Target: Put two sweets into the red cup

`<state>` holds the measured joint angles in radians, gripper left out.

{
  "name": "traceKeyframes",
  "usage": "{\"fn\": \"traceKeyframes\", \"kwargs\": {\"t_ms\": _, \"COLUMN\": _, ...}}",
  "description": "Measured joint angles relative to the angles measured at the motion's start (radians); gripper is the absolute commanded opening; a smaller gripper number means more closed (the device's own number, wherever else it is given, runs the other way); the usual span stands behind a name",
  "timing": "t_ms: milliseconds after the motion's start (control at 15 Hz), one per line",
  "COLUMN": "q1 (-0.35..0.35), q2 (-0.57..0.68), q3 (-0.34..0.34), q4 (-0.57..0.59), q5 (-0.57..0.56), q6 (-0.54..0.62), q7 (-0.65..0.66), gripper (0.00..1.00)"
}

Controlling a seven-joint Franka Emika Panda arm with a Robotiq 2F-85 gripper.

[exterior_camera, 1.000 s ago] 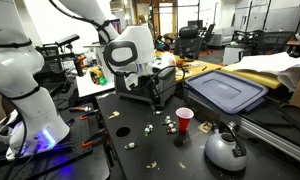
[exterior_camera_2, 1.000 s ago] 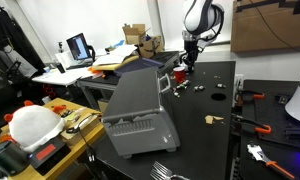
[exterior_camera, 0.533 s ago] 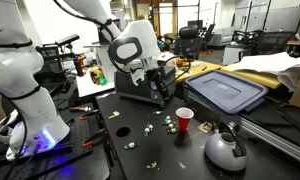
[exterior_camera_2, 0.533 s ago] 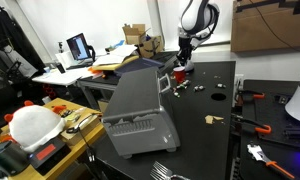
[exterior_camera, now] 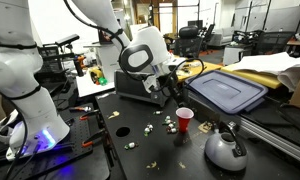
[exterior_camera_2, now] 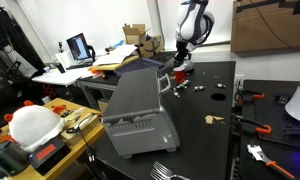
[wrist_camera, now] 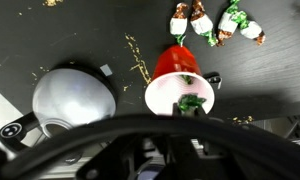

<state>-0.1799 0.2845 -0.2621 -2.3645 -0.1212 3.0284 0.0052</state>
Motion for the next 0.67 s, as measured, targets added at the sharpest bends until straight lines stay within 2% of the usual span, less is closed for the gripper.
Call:
{"fn": "traceKeyframes", "kwargs": {"t_ms": 333, "q1": 0.004, "q2": 0.084, "q3": -0.015, "q4": 0.084, "q5": 0.016, "q6": 0.003, "q7": 0.002, "gripper": 0.04}}
{"fn": "traceKeyframes", "kwargs": {"t_ms": 667, "q1": 0.012, "q2": 0.114, "q3": -0.01, "q4": 0.113, "q5": 0.038, "q6": 0.003, "q7": 0.003, "gripper": 0.04}}
